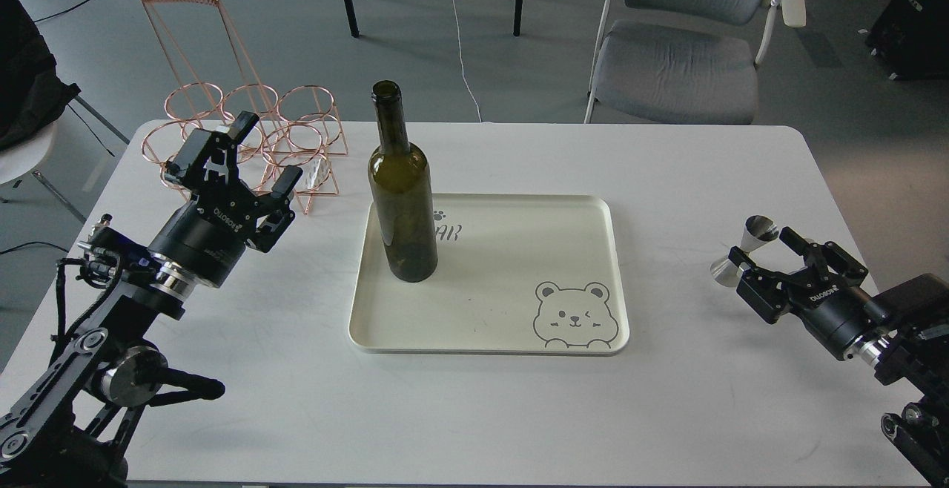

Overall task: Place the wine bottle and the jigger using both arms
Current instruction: 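Lower the held jigger onto the table beside the tray, then open the right gripper and raise it away from the jigger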

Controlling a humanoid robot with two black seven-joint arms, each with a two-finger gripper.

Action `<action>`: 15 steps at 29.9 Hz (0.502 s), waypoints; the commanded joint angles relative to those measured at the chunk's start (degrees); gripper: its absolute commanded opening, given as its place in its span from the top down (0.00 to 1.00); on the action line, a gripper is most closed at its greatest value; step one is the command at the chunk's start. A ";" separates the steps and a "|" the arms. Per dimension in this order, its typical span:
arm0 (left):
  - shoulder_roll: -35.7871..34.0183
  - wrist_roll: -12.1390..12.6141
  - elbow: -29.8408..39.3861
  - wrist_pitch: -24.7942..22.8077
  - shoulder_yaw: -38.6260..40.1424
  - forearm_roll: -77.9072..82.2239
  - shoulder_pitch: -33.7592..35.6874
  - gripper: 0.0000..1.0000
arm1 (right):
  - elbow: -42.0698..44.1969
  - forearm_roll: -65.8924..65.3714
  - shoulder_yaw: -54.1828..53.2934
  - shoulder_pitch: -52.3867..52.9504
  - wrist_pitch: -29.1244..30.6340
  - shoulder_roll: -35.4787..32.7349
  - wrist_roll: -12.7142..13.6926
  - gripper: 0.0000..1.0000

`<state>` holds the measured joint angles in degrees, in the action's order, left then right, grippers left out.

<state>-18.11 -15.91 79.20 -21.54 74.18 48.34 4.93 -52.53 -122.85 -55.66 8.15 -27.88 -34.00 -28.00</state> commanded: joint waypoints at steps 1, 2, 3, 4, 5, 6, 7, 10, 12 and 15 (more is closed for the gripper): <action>0.00 0.00 -0.01 0.01 0.00 0.00 0.00 0.02 | -2.92 0.15 0.12 -3.31 0.19 -3.34 0.00 0.05; 0.00 0.00 -0.01 0.01 0.00 0.00 0.00 0.02 | -3.80 0.15 0.20 -4.53 0.28 -4.57 0.00 0.04; 0.00 0.00 -0.01 0.01 0.00 0.00 0.08 0.02 | -5.20 0.15 0.21 -6.20 0.54 -6.06 0.00 0.03; -0.09 0.00 -0.01 0.01 0.00 0.00 0.08 0.02 | -6.95 0.24 0.29 -7.87 1.24 -7.82 0.00 0.03; -0.17 0.00 -0.01 0.10 0.00 0.00 0.08 0.02 | -8.54 0.42 0.21 -9.10 2.03 -9.23 0.00 0.03; -0.26 0.00 -0.01 0.01 0.00 0.00 0.08 0.02 | -10.47 1.20 0.21 -10.16 2.91 -10.63 0.00 0.03; -0.35 0.00 -0.01 0.10 0.00 0.00 0.08 0.02 | -12.75 3.47 0.29 -11.13 3.70 -11.95 0.00 0.03; -0.26 0.00 -0.01 0.19 -0.09 0.00 0.26 0.02 | -21.36 15.93 0.82 -13.16 7.21 -15.56 0.00 0.03; -0.18 0.09 -0.01 0.27 0.00 0.00 0.26 0.02 | -28.38 25.86 2.48 -13.16 9.93 -17.58 0.00 0.03; -0.09 0.09 -0.01 0.27 -0.09 0.00 0.26 0.02 | -36.13 37.03 3.37 -12.28 12.84 -19.35 0.00 0.03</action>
<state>-18.27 -15.83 79.19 -21.31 74.13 48.34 5.18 -81.29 -96.46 -53.17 -4.76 -17.84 -51.65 -28.00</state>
